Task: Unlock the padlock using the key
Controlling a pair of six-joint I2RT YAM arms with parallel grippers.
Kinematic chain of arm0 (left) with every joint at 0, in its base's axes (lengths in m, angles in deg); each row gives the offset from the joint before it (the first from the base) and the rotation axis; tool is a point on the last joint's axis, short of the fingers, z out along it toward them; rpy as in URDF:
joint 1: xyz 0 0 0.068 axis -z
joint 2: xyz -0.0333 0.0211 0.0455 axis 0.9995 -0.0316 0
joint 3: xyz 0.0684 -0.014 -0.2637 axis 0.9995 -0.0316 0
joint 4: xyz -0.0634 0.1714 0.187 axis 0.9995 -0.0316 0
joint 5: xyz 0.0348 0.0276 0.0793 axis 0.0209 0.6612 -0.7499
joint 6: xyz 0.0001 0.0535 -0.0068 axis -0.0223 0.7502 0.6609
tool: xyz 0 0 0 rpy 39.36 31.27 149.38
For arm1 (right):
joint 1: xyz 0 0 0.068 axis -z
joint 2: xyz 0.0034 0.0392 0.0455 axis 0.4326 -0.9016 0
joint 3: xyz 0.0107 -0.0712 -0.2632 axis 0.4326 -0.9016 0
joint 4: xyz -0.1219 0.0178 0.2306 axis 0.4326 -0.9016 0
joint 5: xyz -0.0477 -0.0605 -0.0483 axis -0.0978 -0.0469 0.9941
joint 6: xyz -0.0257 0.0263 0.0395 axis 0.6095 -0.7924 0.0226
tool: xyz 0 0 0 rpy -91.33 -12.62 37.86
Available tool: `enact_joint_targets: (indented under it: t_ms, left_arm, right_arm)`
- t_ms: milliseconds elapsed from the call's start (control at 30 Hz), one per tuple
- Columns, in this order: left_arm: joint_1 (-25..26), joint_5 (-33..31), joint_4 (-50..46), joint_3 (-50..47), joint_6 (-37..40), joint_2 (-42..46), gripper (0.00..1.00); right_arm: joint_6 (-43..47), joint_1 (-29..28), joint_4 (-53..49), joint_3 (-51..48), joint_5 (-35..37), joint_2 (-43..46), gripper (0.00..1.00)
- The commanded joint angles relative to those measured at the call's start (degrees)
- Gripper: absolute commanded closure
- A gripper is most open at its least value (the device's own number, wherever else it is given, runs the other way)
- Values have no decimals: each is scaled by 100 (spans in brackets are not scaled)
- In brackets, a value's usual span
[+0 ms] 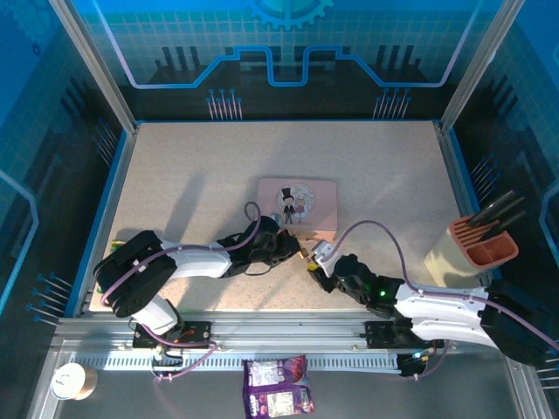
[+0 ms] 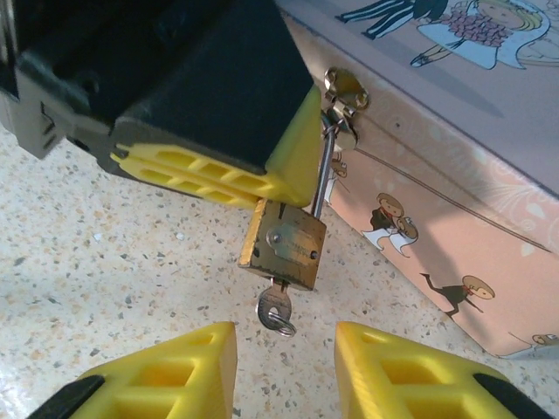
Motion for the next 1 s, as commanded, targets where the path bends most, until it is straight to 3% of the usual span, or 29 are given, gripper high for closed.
enact_joint_targets:
  t_ms: [0,433,600,967]
  left_arm:
    - [-79,102,412,201,-61,270,100]
    - [-154,170,492,195,-89,242,100]
    - [-194,208,510,200,-97,207,100]
    - [-192,256,597,207,-149,92,100]
  right_arm:
    - [162,-89,768,-71,310,-330,66]
    - [348,-259,2184,-8,815,-1865,70]
    - [323,-262,2199,62,939,-2003,75]
    - [290,-254,2364,154,1008,-2190,75]
